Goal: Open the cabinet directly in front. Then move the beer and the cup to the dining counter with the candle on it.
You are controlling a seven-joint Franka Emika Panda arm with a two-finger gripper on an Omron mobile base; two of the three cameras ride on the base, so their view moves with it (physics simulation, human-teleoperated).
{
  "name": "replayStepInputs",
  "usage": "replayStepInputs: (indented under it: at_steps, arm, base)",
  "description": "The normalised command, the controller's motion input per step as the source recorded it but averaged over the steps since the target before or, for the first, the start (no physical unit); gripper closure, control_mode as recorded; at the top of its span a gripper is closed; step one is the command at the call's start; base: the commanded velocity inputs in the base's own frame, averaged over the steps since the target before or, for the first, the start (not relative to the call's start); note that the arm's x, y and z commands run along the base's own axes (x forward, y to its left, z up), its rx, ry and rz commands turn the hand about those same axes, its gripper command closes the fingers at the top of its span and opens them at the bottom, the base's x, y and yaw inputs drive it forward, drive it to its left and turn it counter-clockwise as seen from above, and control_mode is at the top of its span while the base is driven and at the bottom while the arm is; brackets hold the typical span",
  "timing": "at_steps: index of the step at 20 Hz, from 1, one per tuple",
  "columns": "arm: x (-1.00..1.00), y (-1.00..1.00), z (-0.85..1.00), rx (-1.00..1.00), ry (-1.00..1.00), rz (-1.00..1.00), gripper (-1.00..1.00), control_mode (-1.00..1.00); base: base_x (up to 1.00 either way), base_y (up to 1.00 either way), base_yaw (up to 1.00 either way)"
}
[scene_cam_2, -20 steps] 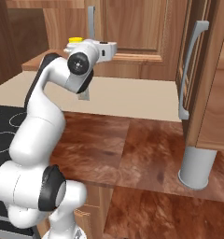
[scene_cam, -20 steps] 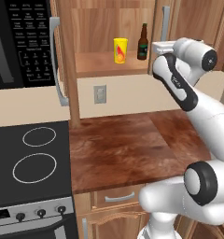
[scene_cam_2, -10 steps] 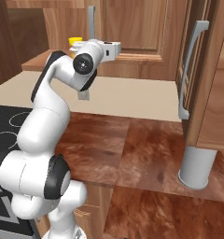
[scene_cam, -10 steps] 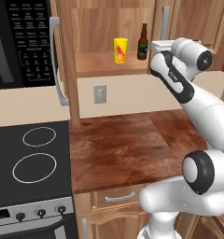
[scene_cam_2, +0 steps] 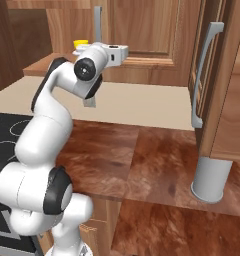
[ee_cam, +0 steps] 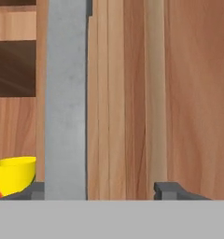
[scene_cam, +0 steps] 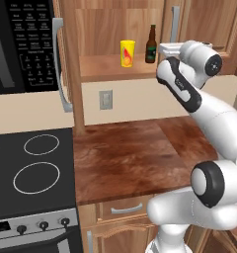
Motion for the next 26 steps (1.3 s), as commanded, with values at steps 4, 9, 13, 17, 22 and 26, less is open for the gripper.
replayStepInputs:
  at_steps: [4, 9, 13, 17, 22, 26]
  arm:
    - [0.00, 0.00, 0.00, 0.00, 0.00, 0.00, 1.00, -1.00]
    - [0.00, 0.00, 0.00, 0.00, 0.00, 0.00, 1.00, -1.00]
    - [-0.03, -0.02, 0.00, 0.00, 0.00, 0.00, 1.00, -1.00]
    - [-0.36, -0.35, 0.00, 0.00, -0.01, 0.00, 1.00, -1.00]
    - [-0.59, -0.64, 0.00, 0.00, -0.02, 0.00, 1.00, -1.00]
    - [-0.66, -0.78, 0.00, 0.00, -0.02, 0.00, 1.00, -1.00]
  base:
    - [0.00, 0.00, 0.00]
    - [0.00, 0.00, 0.00]
    - [0.00, 0.00, 0.00]
    - [0.00, 0.00, 0.00]
    - [0.00, 0.00, 0.00]
    - [0.00, 0.00, 0.00]
